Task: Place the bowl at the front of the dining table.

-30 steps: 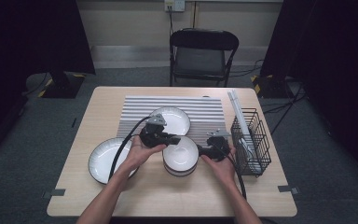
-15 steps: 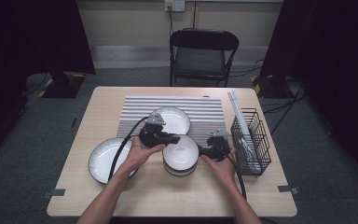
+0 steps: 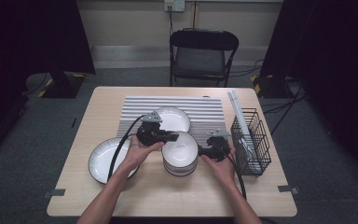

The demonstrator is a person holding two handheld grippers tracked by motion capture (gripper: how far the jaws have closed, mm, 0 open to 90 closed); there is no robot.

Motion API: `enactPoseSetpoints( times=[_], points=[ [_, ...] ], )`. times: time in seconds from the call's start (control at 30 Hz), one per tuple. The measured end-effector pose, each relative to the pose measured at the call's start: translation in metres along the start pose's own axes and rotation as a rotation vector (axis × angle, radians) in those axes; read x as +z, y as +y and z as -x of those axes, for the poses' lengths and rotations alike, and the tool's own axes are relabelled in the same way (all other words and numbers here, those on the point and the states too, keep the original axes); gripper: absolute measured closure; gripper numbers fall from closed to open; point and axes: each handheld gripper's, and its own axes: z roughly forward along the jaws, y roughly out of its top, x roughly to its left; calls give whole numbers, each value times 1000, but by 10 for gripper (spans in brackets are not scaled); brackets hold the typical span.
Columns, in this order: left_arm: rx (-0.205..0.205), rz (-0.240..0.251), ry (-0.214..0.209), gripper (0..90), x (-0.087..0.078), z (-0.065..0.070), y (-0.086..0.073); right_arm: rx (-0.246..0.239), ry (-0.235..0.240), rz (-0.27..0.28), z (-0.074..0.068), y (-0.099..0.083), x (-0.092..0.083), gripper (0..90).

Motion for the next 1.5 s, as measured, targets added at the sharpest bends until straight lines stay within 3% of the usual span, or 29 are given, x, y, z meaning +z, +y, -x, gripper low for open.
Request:
enactPoseSetpoints(
  times=[0.23,0.73,1.07,1.17,1.23,1.33,1.5],
  points=[
    [-3,21,11,794,-6,0,5,0,1,0,0,0,0,250],
    [-24,56,32,795,-20,-13,8,-3,0,2,0,0,0,249],
    [-17,66,37,794,-28,-18,11,0,1,0,0,0,0,249],
    [-32,77,48,794,-33,-21,15,0,1,0,0,0,0,249],
    [-13,81,71,794,-37,-22,17,0,1,0,0,0,0,249],
    [-26,92,65,795,-40,-26,17,0,1,0,0,0,0,249],
    [-47,99,99,793,-43,-33,15,0,0,0,0,0,0,249]
  ],
)
